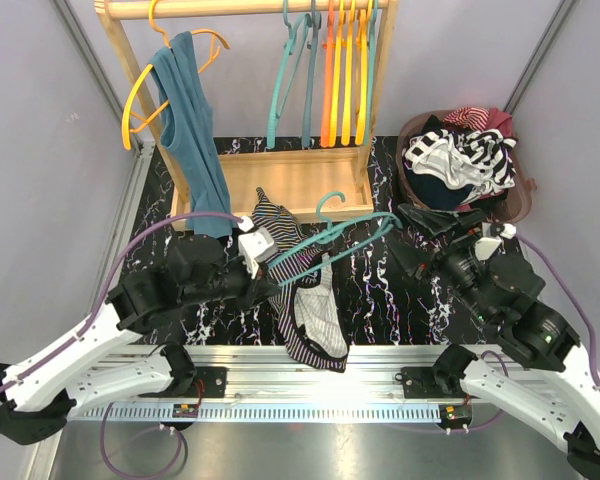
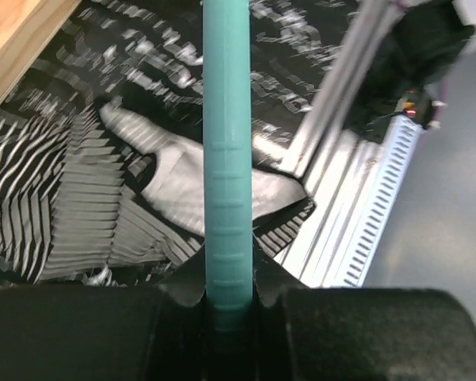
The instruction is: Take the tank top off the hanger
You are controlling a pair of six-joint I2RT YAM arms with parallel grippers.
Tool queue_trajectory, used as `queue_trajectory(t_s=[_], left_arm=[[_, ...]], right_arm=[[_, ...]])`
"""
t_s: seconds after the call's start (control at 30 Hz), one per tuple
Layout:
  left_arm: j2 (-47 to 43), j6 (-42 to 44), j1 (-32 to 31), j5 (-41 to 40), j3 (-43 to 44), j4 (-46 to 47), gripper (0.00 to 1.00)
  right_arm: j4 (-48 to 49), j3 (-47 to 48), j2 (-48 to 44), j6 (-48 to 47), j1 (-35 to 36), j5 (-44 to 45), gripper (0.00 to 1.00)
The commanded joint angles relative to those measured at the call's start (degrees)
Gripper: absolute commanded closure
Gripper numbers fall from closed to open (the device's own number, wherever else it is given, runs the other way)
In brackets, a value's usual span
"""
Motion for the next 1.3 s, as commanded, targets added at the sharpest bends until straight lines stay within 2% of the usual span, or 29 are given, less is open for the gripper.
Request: queue_trajectory(t_s=[0.0,0.03,0.13,0.17,0.27,0.33,0.4,0.5,0.57,0.63,0.67,0.8,0.9,1.07,1.27], left_arm=[[0.7,-4.1,0.1,-10.3,6.6,-11.2,1.0],[0.9,-6.0,0.1,-10.9,8.2,-13.2,1.0],[0.3,-12.2,0.1,-19.5,10.7,-21.6,1.0],[-1.0,-14.0,0.1,-25.6,11.1,-23.7,1.0],[-3.4,-20.7,0.2,-35.1,12.9,-29.8,1.0],[-3.7,-24.3,0.4,-39.0,14.9,-34.6,1.0],[-3.5,-25.1,0.8,-42.8,16.6,-37.0,1.0],[-2.1,-22.0,2.8,-46.0,18.8,-35.4,1.0],[0.7,-15.5,5.7,-43.8,20.7,-31.9,1.0],[3.1,-8.6,12.9,-39.3,24.1,-26.0,1.0],[6.1,-6.9,17.8,-34.9,25.5,-24.5,1.0],[14.3,-0.8,27.1,-29.9,36.6,-18.9,1.0],[20.7,3.0,29.8,-25.8,44.8,-16.1,1.0],[29.7,5.2,30.1,-20.4,55.6,-14.8,1.0],[41.1,7.4,32.2,-18.4,69.4,-17.3,1.0]], right_arm=[[-4.8,5.1,-0.8,-3.8,-0.1,4.7,0.0],[-5.6,6.3,-1.2,-4.5,-0.1,6.2,0.0],[-8.3,8.3,-1.8,-7.4,-0.1,8.3,0.0],[-8.8,8.9,-1.8,-8.4,-0.1,8.7,0.0],[-11.3,11.7,-1.1,-12.6,-0.1,8.8,0.0],[-13.8,13.8,0.0,-14.9,-0.1,8.5,0.0],[-15.3,14.7,0.7,-16.8,-0.1,7.9,0.0],[-17.1,16.6,3.2,-20.4,-0.1,4.9,0.0],[-17.8,18.3,6.3,-25.0,-0.1,0.5,0.0],[-18.4,20.1,10.5,-28.4,-0.1,-5.4,0.0],[-19.4,20.9,12.1,-31.8,-0.1,-7.5,0.0],[-21.6,21.7,19.7,-39.5,-0.1,-19.6,0.0],[-23.0,20.1,22.4,-44.8,0.0,-23.6,0.0],[-24.4,14.6,23.2,-51.7,0.0,-26.4,0.0],[-23.7,10.1,26.1,-58.0,0.0,-27.2,0.0]])
